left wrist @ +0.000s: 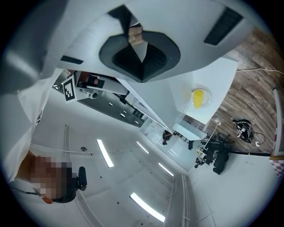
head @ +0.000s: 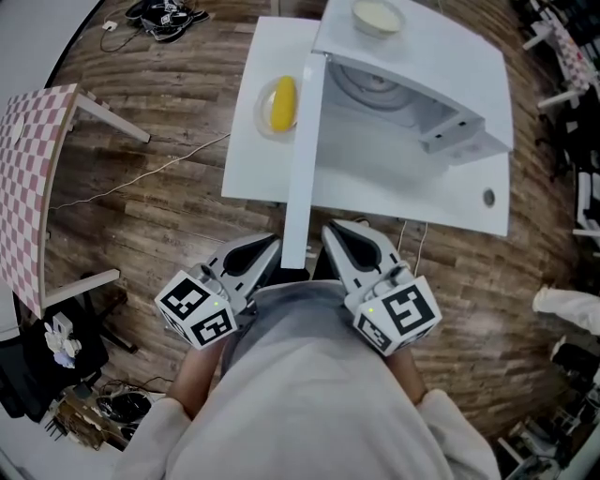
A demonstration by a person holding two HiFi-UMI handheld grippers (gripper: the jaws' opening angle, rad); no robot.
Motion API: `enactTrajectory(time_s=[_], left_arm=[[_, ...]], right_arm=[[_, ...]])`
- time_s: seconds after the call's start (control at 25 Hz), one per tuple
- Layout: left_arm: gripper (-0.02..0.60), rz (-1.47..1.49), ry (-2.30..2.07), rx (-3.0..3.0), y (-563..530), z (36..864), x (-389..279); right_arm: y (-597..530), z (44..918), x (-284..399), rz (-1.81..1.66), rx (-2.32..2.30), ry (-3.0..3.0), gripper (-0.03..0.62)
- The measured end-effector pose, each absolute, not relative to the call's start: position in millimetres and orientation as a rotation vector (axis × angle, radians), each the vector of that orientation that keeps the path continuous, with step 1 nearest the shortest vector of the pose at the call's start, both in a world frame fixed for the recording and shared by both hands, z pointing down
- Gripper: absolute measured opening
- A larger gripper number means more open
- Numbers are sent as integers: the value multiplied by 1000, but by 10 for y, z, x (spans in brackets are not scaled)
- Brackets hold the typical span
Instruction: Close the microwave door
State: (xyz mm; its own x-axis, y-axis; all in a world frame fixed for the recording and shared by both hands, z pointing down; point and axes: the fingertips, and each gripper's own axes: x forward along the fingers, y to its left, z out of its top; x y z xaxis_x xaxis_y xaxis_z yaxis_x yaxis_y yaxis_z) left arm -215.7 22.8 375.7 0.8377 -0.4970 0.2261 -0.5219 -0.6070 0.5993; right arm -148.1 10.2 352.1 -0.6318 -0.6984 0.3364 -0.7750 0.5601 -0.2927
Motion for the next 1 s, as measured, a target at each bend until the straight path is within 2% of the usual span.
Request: enactTrajectory(time_s=[1.0], left_arm=[[14,113,-467,2380,174,3759,-1531]], right_arm=[[23,3585,-993,652,1392,-2525,23]])
